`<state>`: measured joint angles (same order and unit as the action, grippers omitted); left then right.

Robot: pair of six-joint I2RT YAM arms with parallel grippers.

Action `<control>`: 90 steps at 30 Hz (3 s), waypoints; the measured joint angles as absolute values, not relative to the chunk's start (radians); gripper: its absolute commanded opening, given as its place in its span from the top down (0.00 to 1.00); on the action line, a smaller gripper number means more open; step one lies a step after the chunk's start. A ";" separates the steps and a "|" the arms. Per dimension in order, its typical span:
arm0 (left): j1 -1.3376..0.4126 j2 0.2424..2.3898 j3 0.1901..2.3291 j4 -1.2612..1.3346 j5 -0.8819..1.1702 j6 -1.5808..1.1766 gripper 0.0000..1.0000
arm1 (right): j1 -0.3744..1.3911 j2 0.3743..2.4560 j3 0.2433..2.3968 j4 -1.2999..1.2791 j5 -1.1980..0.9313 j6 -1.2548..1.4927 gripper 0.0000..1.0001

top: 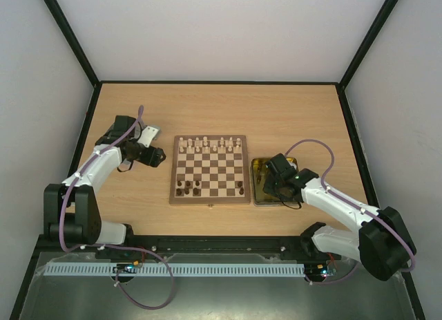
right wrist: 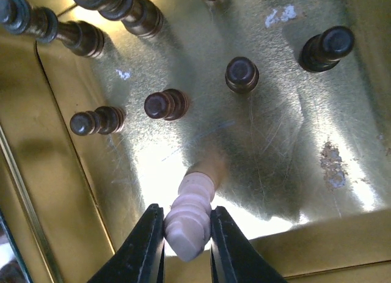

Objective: Set up the chess pieces on the board
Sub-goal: Pick up the chess piece from the storage box, then place the chess piece on the chessboard.

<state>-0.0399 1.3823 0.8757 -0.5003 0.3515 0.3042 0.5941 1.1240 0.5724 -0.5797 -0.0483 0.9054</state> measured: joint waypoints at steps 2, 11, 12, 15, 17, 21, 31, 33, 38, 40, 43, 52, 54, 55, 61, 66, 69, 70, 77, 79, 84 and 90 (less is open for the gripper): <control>-0.040 1.383 0.876 -0.500 0.352 0.304 0.21 | 0.592 1.127 0.576 -0.580 -0.047 0.900 0.91; -0.040 1.389 0.876 -0.500 0.352 0.304 0.22 | 0.588 1.128 0.636 -0.622 -0.042 0.875 0.93; -0.040 1.389 0.876 -0.500 0.352 0.304 0.22 | 0.588 1.127 0.649 -0.630 -0.043 0.871 0.94; -0.040 1.389 0.876 -0.500 0.356 0.304 0.22 | 0.588 1.119 0.692 -0.665 -0.044 0.854 0.98; -0.040 1.390 0.876 -0.500 0.359 0.305 0.21 | 0.588 1.110 0.722 -0.694 -0.044 0.842 0.98; -0.040 1.390 0.876 -0.500 0.361 0.304 0.21 | 0.588 1.093 0.767 -0.752 -0.042 0.817 0.98; -0.040 1.390 0.876 -0.500 0.363 0.304 0.21 | 0.603 1.184 0.972 -0.829 -0.029 0.737 0.98; -0.040 1.390 0.876 -0.500 0.363 0.305 0.21 | 0.614 1.240 1.027 -0.828 -0.023 0.723 0.98; -0.040 1.390 0.876 -0.500 0.362 0.304 0.21 | 0.661 1.423 1.201 -0.826 0.003 0.691 0.98; -0.040 1.390 0.876 -0.500 0.361 0.304 0.21 | 0.676 1.484 1.264 -0.818 0.008 0.682 0.98; -0.040 1.390 0.876 -0.500 0.358 0.304 0.22 | 0.691 1.573 1.363 -0.810 0.015 0.672 0.98; -0.040 1.389 0.876 -0.499 0.350 0.304 0.22 | 0.709 1.798 1.601 -0.782 0.008 0.658 0.98; -0.040 1.389 0.876 -0.499 0.349 0.304 0.21 | 0.712 1.844 1.649 -0.776 0.004 0.657 0.98; -0.040 1.389 0.876 -0.499 0.348 0.304 0.21 | 0.715 1.865 1.670 -0.776 0.004 0.656 0.98; -0.039 1.389 0.876 -0.499 0.347 0.304 0.22 | 0.745 1.987 1.783 -0.778 0.023 0.653 0.98; -0.039 1.389 0.876 -0.499 0.347 0.304 0.21 | 0.752 2.035 1.819 -0.781 0.028 0.653 0.98; -0.039 1.389 0.876 -0.499 0.347 0.304 0.22 | 0.752 2.051 1.828 -0.783 0.030 0.653 0.98; -0.039 1.389 0.876 -0.499 0.347 0.304 0.22 | 0.752 2.055 1.831 -0.783 0.031 0.653 0.98; -0.039 1.389 0.876 -0.499 0.347 0.304 0.22 | 0.752 2.078 1.851 -0.783 0.040 0.651 0.98; -0.038 1.389 0.876 -0.499 0.347 0.304 0.21 | 0.752 2.090 1.858 -0.782 0.041 0.651 0.98; -0.038 1.389 0.876 -0.499 0.347 0.304 0.22 | 0.752 2.130 1.858 -0.781 0.040 0.651 0.98; -0.038 1.389 0.876 -0.499 0.347 0.304 0.21 | 0.752 2.145 1.858 -0.779 0.040 0.651 0.98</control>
